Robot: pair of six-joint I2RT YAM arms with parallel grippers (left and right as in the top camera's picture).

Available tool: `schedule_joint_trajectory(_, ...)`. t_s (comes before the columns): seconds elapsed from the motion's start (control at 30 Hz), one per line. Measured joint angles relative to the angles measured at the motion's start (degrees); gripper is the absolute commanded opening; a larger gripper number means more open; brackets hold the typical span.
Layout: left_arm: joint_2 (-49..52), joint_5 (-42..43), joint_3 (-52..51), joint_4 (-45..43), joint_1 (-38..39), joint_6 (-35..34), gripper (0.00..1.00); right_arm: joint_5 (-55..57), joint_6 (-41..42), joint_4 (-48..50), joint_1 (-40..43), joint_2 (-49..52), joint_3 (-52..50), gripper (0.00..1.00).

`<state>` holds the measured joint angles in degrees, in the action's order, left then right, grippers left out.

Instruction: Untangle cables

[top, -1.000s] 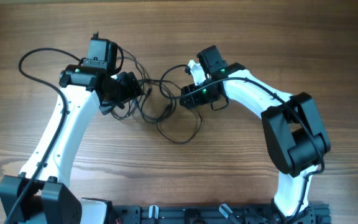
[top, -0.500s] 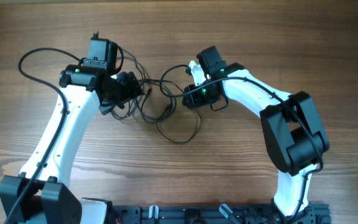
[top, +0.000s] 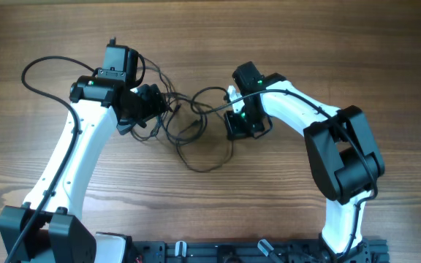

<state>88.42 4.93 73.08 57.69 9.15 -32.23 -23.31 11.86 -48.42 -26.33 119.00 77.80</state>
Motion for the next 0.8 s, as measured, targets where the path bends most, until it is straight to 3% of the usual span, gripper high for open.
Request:
schedule_joint_trajectory(0.27,0.0,-0.2,0.0,1.0,0.0,0.0,0.81,10.2,-0.8,-17.4,6.2,-3.9,13.2,0.04)
schedule_joint_trajectory(0.4,0.0,-0.2,0.0,1.1,0.0,0.0,0.81,10.9,-0.8,-16.1,11.0,-13.9,21.2,0.04)
schedule_joint_trajectory(0.57,0.0,-0.2,0.0,1.1,0.0,0.0,0.81,10.3,-0.8,-8.5,11.3,-27.9,23.2,0.04)
schedule_joint_trajectory(0.8,0.0,-0.2,0.0,1.4,0.0,0.0,0.81,11.2,-0.8,-7.1,11.3,-30.6,23.3,0.04)
